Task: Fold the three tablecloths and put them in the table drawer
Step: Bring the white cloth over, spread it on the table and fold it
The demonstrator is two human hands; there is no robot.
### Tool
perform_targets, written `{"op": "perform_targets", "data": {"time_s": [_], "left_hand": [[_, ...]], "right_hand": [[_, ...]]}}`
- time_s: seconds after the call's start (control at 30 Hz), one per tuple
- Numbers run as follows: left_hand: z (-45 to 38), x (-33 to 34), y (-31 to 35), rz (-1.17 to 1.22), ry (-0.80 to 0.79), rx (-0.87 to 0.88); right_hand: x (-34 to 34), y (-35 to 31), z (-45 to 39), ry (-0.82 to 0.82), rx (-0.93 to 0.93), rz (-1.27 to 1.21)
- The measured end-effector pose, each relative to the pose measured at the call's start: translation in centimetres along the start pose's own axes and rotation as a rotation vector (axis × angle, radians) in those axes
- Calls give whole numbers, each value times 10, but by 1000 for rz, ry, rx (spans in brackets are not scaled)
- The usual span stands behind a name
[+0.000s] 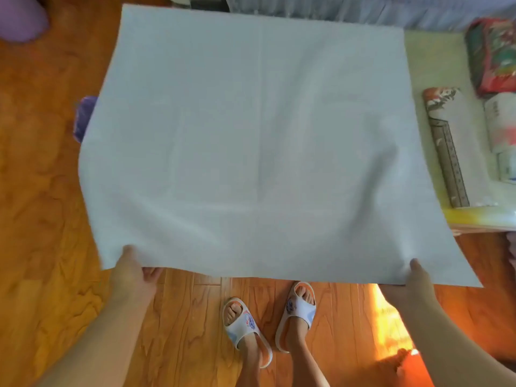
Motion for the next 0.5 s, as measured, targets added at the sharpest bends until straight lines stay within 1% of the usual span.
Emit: {"op": "perform_targets", "data": {"time_s": [0.07,0.1,0.17,0.23,0.33,0.37,0.43,0.5], "left_hand": [[-9,-6,-6,92,8,-17],[-12,-10,-6,129,7,-11],[-15,-17,-1,136,25,18],[-14,-20,13,24,65,75],[-11,-23,43,-171,90,267],[-9,-27,50,-218,87,296],[2,-47,56,-266,93,270],[17,-74,58,-290,95,218]], "right_hand": [[-11,3,-14,-16,-48,-4],[-18,4,-24,7,-27,-36],[-30,15,-27,49,30,-13],[-33,16,-18,81,18,58],[-31,4,1,124,-101,120],[-33,0,8,142,-125,132],[-40,-1,25,200,-123,154],[-57,7,39,247,-83,167]]}}
Point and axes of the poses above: each hand's wrist, its own z-axis away from the middle knuckle, its own x-axis out of the palm, y = z × x, the point moved 8 cm from there along -z, towards the middle knuckle, and after that the axes turned 15 degrees about x, right-handed, at the moved point
